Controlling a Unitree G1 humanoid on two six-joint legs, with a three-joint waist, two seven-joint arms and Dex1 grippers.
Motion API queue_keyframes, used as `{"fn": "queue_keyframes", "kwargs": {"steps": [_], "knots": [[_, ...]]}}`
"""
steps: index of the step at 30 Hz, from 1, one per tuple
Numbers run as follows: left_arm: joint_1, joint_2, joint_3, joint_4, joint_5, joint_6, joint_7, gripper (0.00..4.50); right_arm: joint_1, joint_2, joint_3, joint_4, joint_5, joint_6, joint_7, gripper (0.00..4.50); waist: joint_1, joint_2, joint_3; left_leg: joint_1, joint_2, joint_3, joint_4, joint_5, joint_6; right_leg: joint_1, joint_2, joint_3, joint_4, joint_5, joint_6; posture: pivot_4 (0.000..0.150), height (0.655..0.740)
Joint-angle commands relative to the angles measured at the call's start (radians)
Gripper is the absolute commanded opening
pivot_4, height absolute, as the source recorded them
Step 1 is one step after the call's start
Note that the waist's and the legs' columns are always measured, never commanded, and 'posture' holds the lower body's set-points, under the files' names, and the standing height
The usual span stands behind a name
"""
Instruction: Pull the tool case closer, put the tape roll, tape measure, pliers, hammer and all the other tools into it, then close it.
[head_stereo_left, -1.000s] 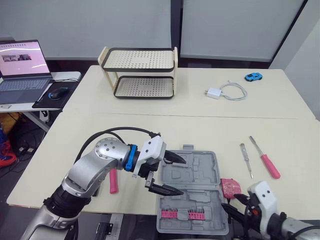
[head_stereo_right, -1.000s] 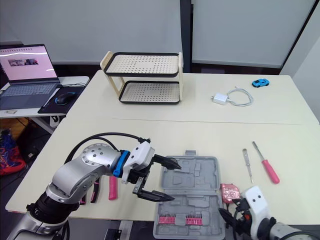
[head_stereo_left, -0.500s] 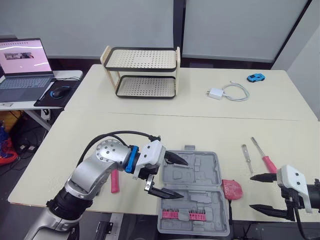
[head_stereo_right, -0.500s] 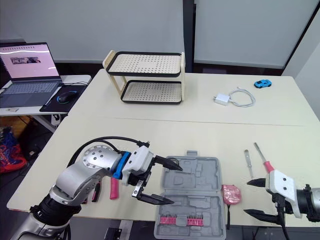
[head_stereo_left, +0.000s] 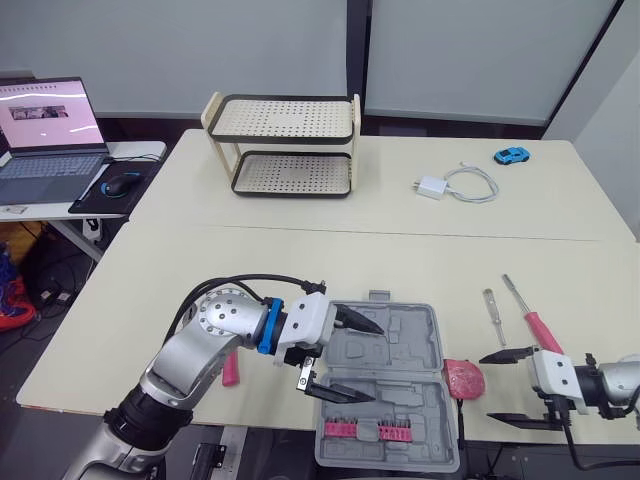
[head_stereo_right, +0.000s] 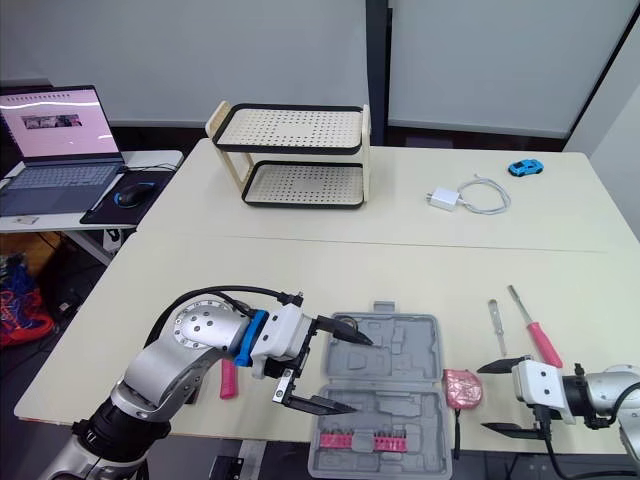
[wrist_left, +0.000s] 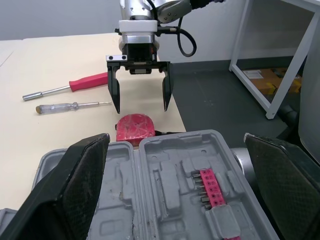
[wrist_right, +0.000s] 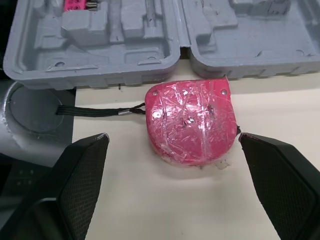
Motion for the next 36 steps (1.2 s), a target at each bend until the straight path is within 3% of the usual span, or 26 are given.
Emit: {"fn": "queue_keyframes", "kwargs": {"steps": [1, 22, 36], "knots": [[-0.001, 0.013, 0.005, -0.025, -0.001, -0.011, -0.003, 4.50, -0.030, 0.009, 0.012, 0.032, -0.005, -0.024, -0.014, 4.47, 0.000, 0.000, 0.000, 0.000, 0.000, 0.000, 0.000, 0.000, 0.000, 0.000, 0.000, 0.000, 0.000, 0.000, 0.000, 0.150, 0.7400], [0.010, 0.035, 0.016, -0.008, -0.004, -0.021, -0.019, 4.50, -0.162, 0.018, 0.115, 0.113, -0.021, -0.016, 0.004, 4.47, -0.001, 0.000, 0.000, 0.000, 0.000, 0.000, 0.000, 0.000, 0.000, 0.000, 0.000, 0.000, 0.000, 0.000, 0.000, 0.150, 0.7400], [-0.007, 0.028, 0.005, -0.035, -0.008, 0.010, 0.007, 4.50, -0.155, 0.039, 0.126, 0.114, -0.038, -0.010, -0.027, 4.47, -0.001, 0.000, 0.000, 0.000, 0.000, 0.000, 0.000, 0.000, 0.000, 0.000, 0.000, 0.000, 0.000, 0.000, 0.000, 0.150, 0.7400]]}}
